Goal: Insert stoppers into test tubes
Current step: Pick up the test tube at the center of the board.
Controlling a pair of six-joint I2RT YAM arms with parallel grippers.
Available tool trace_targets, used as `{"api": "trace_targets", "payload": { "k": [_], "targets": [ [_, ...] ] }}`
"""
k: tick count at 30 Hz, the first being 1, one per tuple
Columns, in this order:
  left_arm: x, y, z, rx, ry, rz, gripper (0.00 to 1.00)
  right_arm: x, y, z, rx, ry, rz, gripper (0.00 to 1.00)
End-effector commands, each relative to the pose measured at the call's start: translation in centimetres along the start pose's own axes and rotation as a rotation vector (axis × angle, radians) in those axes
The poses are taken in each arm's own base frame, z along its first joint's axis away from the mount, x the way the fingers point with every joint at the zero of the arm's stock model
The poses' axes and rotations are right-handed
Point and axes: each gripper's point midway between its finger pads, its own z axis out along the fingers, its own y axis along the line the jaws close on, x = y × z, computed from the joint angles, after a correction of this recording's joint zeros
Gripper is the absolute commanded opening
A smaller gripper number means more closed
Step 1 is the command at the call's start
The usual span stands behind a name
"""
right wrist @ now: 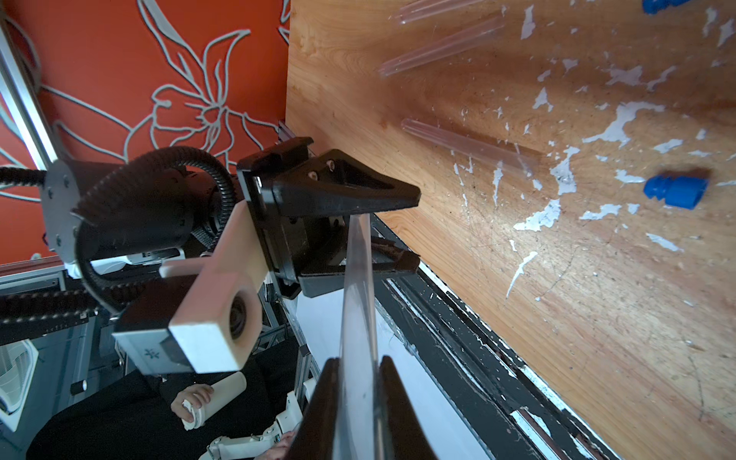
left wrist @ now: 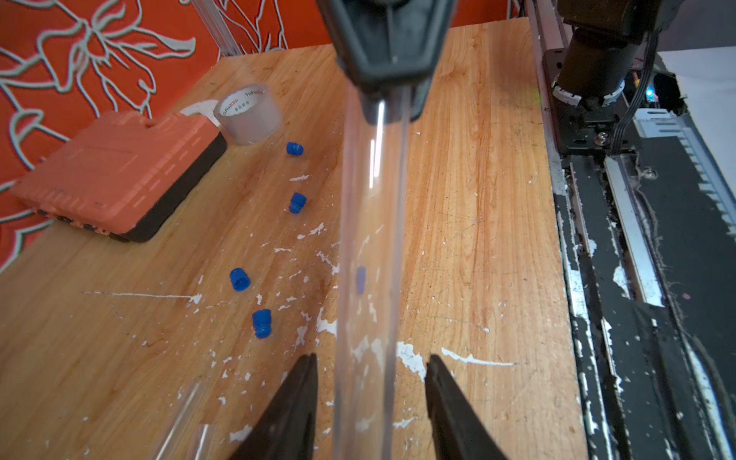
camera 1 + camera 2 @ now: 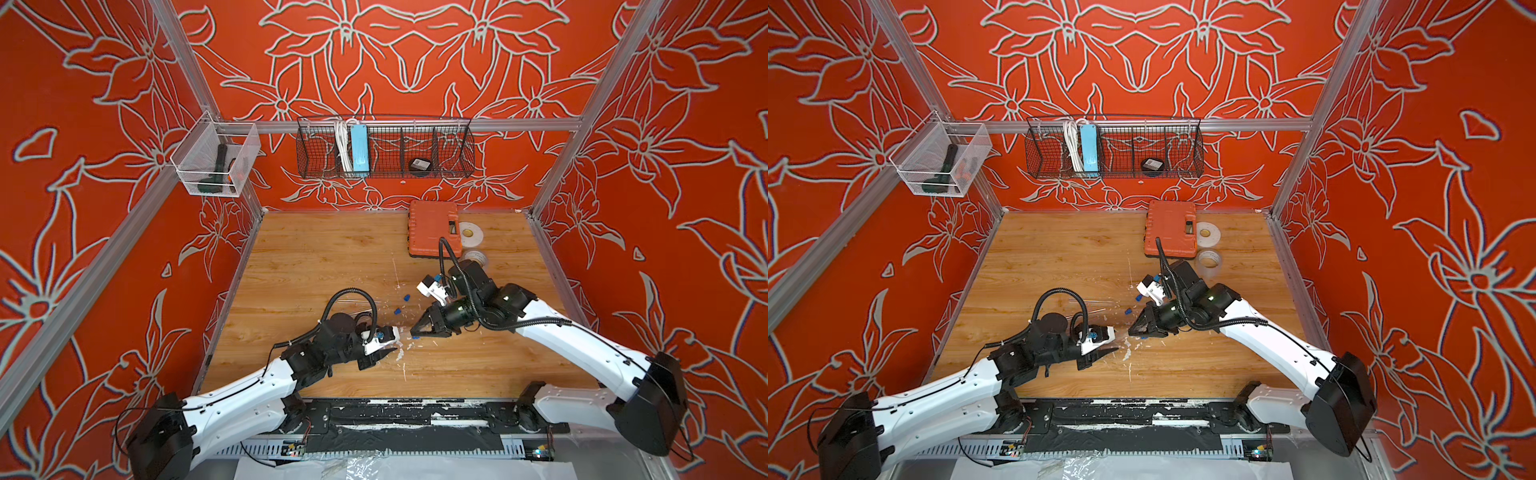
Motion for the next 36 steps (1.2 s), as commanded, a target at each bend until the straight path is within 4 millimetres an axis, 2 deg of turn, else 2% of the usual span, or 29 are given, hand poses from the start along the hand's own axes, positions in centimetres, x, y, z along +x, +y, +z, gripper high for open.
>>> {"api": "trace_targets", "payload": {
  "k": [1,17,25,26,29,30,34,36],
  "targets": [
    [-1.2,0.2,-0.3,-0.006,-0.053,0.031,0.37,0.1,0.4,0.0,-0.032,0.018,0.019,0.05],
    [-3.0,0.1,-0.6,0.016,-0.107,0.065,0.15,-0.7,0.3,0.4,-0.012,0.035,0.021,0.05],
    [-3.1,0.5,-0.5,0.001,-0.093,0.076,0.02,-1.1,0.7,0.0,-0.017,0.035,0.014,0.07],
    [-3.2,0.6,-0.5,-0.003,-0.094,0.074,0.01,-1.2,0.8,0.0,-0.018,0.036,0.013,0.11],
    [-3.4,1.1,-0.5,-0.025,-0.091,0.068,0.00,-1.5,0.9,-0.7,-0.021,0.032,0.006,0.45],
    [-3.4,1.3,-0.5,-0.037,-0.087,0.066,0.00,-1.8,1.0,-1.1,-0.025,0.017,-0.004,0.51],
    [-3.0,2.9,-0.5,-0.123,-0.056,0.053,0.00,-3.0,2.1,-3.6,-0.015,-0.070,-0.127,0.57],
    [-2.5,4.3,-0.6,-0.199,-0.030,0.033,0.00,-2.9,1.3,-5.4,0.104,-0.115,-0.275,0.59]
  ]
}}
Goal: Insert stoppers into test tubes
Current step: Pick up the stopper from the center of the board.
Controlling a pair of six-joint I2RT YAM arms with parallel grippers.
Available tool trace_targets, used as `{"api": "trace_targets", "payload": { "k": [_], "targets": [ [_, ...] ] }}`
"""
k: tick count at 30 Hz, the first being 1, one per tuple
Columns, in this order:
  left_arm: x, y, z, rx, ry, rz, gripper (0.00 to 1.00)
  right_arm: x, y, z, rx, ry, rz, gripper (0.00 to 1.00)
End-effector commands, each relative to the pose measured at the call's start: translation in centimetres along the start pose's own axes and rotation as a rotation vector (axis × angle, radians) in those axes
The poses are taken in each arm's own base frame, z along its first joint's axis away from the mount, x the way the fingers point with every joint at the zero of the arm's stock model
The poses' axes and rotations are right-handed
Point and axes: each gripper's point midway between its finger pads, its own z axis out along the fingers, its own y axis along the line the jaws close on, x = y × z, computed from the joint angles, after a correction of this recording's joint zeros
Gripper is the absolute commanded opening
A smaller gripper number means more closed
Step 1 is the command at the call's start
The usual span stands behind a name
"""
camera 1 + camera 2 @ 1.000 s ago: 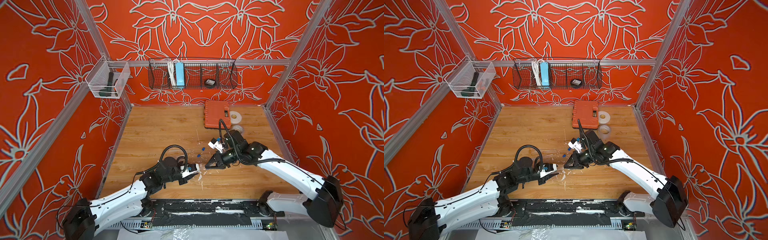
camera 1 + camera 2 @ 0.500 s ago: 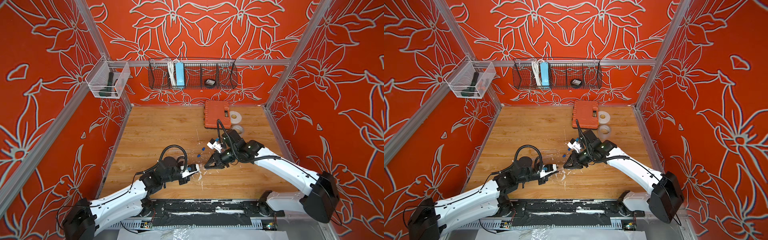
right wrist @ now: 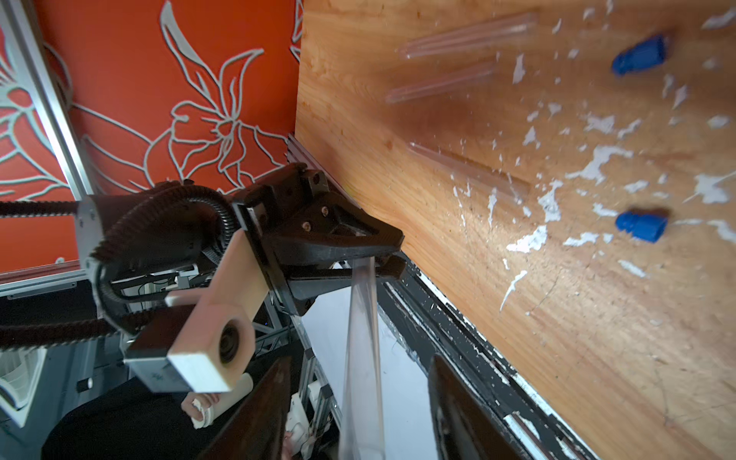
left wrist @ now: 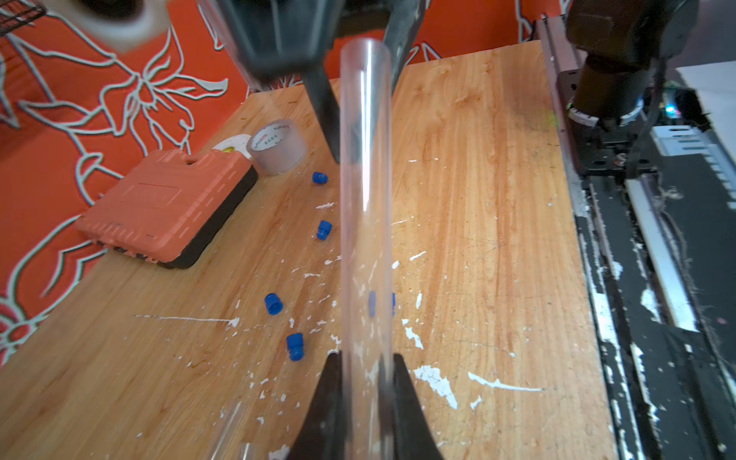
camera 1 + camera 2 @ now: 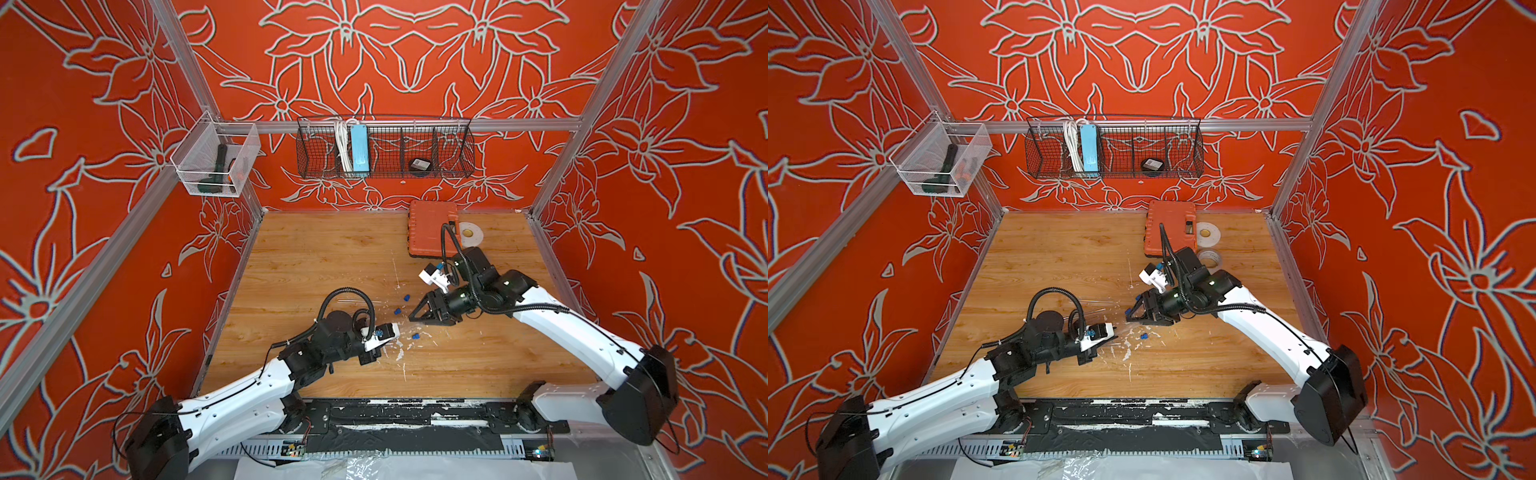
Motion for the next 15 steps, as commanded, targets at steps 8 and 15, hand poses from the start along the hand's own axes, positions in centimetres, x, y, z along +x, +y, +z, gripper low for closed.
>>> {"api": "trace_targets", "payload": {
  "k": [8,15],
  "targets": [
    [2.3,8.7,-1.5,-0.377,0.067,-0.197,0.00,-1.3,-8.2,-4.0,0.541,0.069,-0.919,0.61],
    [3.9,11.2,-3.1,-0.424,0.070,-0.272,0.00,0.4,-11.2,1.3,0.358,0.310,-1.308,0.61]
  ]
}}
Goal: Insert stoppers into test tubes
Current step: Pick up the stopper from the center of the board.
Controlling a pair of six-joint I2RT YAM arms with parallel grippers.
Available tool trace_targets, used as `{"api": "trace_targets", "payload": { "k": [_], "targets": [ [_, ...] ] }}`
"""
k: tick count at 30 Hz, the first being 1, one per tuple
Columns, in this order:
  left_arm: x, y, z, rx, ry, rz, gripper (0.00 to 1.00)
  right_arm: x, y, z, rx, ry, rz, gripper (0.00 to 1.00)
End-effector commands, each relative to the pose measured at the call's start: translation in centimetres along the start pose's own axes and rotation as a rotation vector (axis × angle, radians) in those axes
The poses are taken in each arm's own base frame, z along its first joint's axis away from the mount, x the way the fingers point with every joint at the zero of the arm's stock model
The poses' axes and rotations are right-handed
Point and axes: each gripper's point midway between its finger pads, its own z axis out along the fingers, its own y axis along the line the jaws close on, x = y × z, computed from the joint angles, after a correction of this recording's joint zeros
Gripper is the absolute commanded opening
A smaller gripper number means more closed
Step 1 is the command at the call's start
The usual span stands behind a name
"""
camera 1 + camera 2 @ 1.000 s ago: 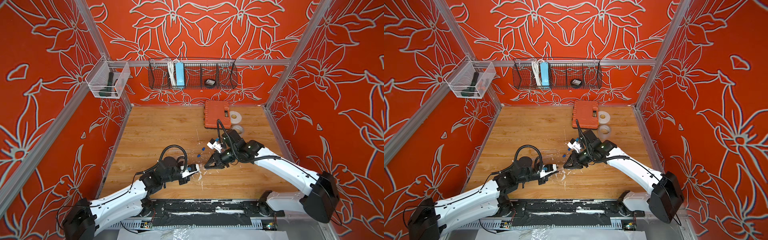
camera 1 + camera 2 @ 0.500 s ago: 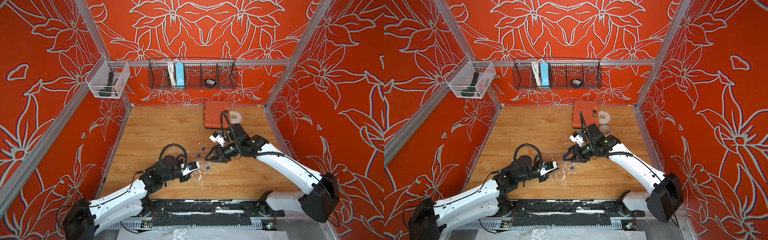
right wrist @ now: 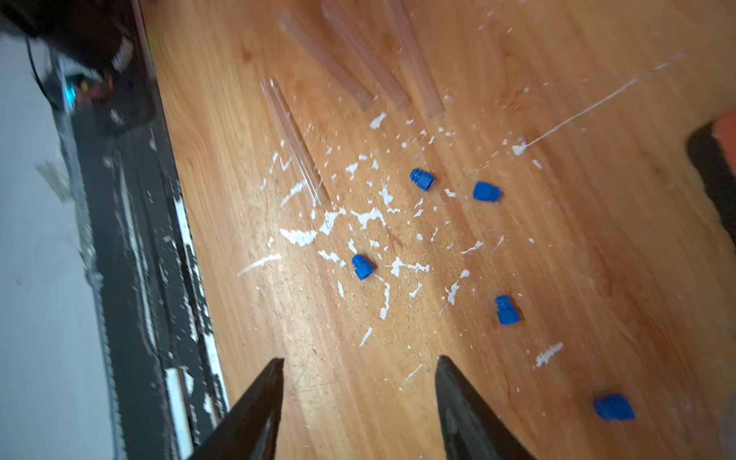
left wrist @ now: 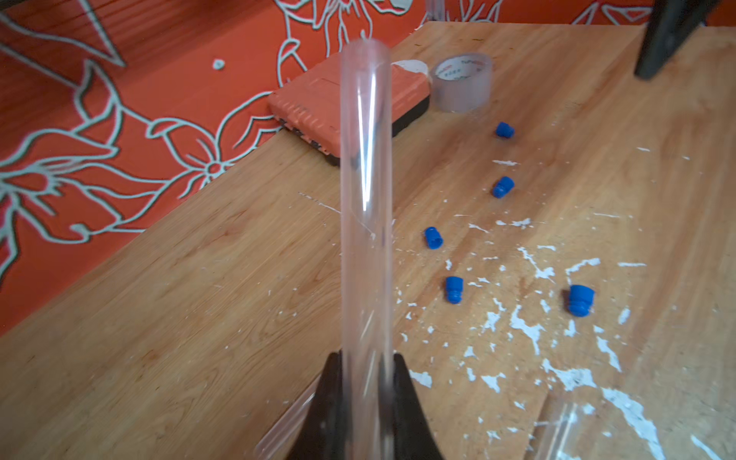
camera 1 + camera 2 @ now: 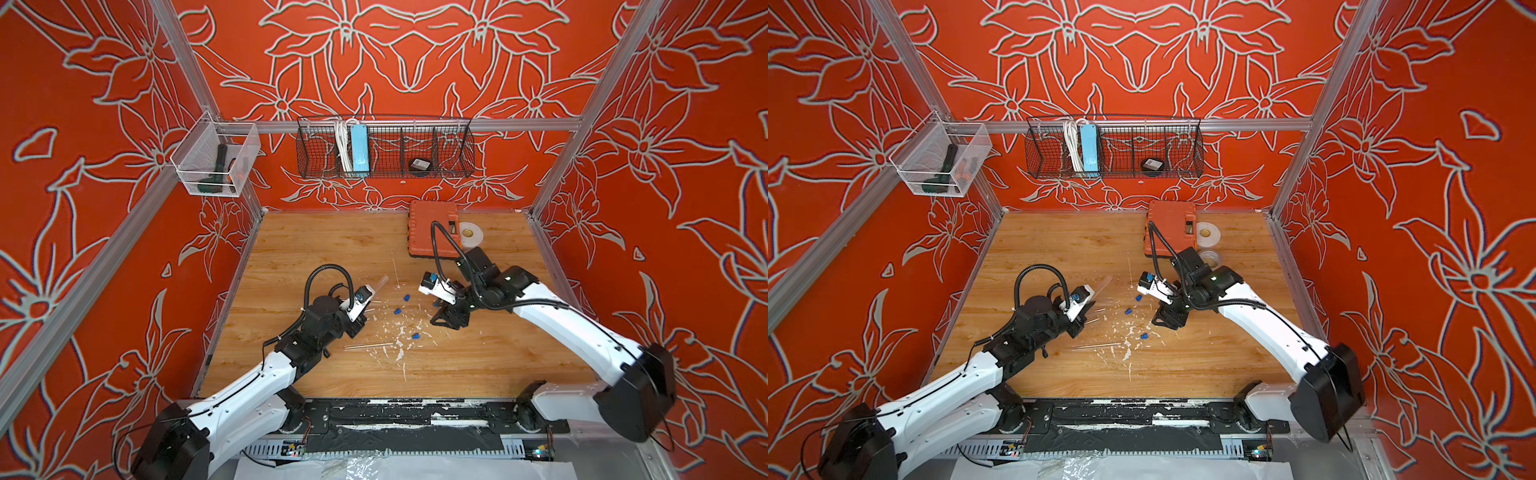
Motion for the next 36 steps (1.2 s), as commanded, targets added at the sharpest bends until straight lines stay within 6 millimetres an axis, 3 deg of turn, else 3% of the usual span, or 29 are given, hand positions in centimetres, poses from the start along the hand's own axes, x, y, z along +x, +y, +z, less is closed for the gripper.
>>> {"api": "trace_targets", "payload": {
  "k": [1,6,14,23,36],
  "targets": [
    [-1.1,0.5,-0.5,0.007,-0.050,-0.038,0.00,1.4,0.4,2.2,-0.046,0.035,-0.344,0.61],
    [-1.1,0.1,-1.1,0.035,-0.080,-0.037,0.00,3.0,-0.3,5.5,-0.067,0.091,-0.434,0.59],
    [-0.8,-0.8,-1.3,0.080,-0.089,-0.007,0.00,3.3,-0.8,9.2,-0.096,0.120,-0.438,0.53],
    [-1.1,-0.8,-1.8,0.074,-0.101,0.008,0.00,3.9,-0.9,11.5,-0.103,0.186,-0.457,0.49],
    [-1.3,-0.7,-2.1,0.070,-0.112,0.011,0.00,4.4,-0.8,12.4,-0.115,0.230,-0.488,0.39]
  ]
}}
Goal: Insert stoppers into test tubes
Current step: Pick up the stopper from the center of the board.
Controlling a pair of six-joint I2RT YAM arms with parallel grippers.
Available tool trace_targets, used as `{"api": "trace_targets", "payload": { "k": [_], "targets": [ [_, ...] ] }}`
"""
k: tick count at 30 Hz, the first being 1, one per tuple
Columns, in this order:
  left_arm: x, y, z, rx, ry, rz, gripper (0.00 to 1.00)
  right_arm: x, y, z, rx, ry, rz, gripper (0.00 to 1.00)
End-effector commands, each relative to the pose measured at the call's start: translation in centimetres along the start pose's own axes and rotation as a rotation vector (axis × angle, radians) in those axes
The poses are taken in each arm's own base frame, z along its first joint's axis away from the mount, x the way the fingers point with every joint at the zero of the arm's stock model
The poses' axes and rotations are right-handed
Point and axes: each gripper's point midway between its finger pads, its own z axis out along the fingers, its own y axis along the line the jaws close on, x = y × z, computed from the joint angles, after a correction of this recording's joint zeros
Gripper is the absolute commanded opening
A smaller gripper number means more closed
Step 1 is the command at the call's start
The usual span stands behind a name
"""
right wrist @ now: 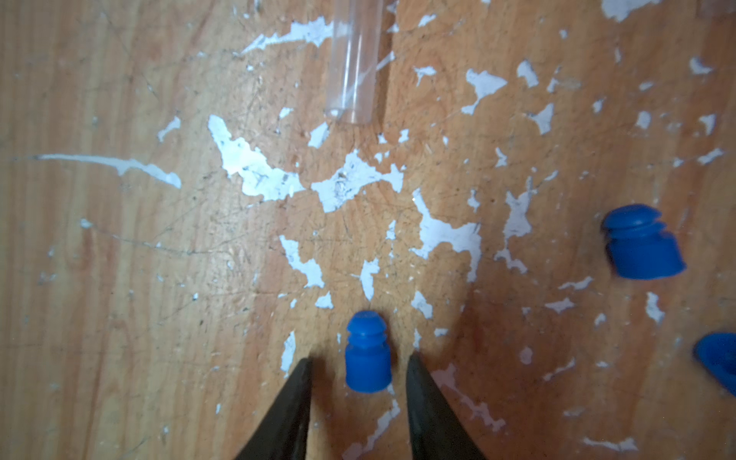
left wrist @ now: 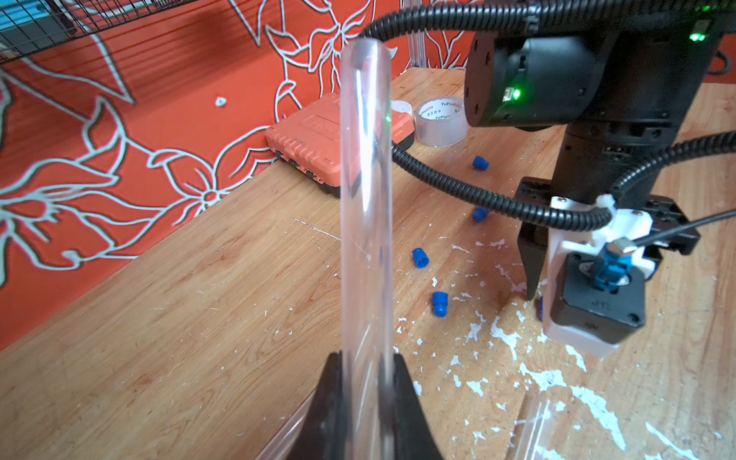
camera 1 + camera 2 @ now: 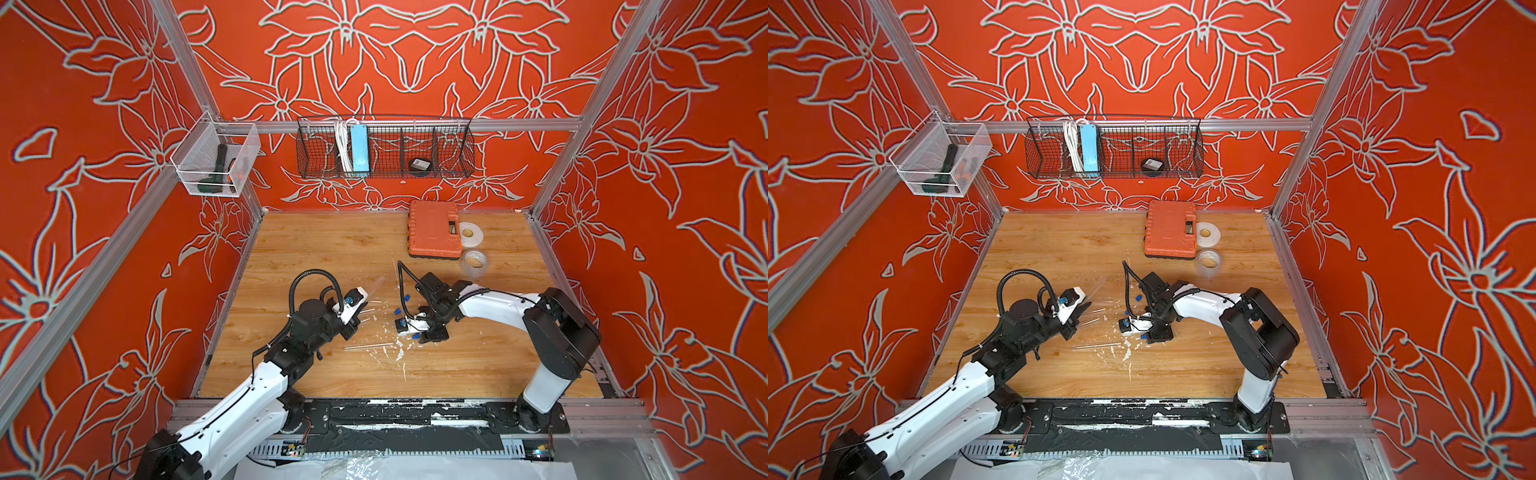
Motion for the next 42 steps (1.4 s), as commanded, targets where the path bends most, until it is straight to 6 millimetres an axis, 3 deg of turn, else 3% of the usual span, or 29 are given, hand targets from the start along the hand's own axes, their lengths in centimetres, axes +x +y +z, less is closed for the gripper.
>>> {"api": "trace_targets", "payload": {
  "k": [1,21,42],
  "targets": [
    [-0.04,-0.08,-0.19,0.007,-0.006,0.002,0.00,-0.10,-0.46,0.24,0.004,0.021,-0.040,0.39],
    [0.04,-0.06,-0.33,0.003,-0.004,0.007,0.00,-0.16,-0.13,0.55,-0.018,0.038,-0.062,0.36],
    [-0.02,0.07,-0.54,0.000,0.015,0.034,0.00,-0.42,0.45,0.22,-0.034,0.025,-0.047,0.15]
  ]
}}
